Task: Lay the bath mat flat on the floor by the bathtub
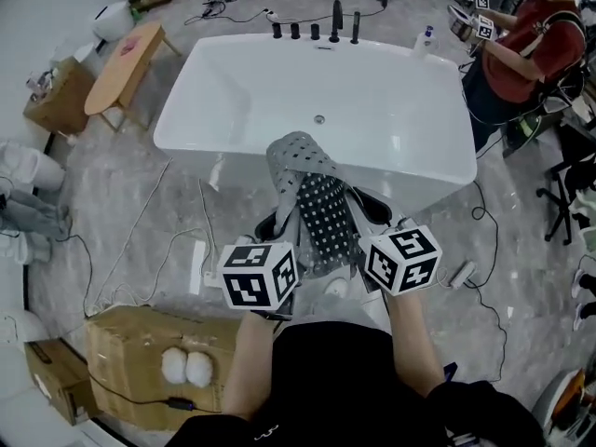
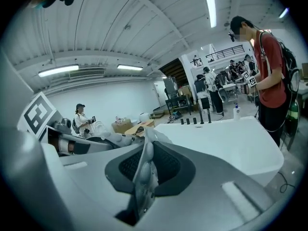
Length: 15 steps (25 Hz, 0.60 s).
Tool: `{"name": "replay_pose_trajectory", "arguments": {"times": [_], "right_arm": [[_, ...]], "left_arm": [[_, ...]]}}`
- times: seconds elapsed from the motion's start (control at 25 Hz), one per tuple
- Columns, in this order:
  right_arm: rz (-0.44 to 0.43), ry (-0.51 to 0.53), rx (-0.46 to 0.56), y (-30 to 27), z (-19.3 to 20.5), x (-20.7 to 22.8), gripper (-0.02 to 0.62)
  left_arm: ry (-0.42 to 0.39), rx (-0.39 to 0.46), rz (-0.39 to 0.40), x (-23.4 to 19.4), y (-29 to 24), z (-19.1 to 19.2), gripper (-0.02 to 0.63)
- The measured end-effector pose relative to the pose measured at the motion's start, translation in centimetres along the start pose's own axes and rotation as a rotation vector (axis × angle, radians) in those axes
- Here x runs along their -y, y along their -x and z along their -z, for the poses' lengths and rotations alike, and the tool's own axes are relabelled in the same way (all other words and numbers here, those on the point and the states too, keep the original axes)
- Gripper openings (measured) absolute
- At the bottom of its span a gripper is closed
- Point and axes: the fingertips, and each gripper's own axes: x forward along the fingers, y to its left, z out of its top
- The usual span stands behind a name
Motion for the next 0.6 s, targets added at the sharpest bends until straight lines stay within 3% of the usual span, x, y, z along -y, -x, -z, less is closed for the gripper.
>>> {"name": "replay_pose_trajectory", "arguments": {"times": [0.6], "right_arm": [[0.077, -0.19, 0.044, 1.4, 1.1, 7.4, 0.023]], "left_arm": [[-0.066, -0.094, 0.123, 4.9, -5.8, -1.4, 0.036]]}}
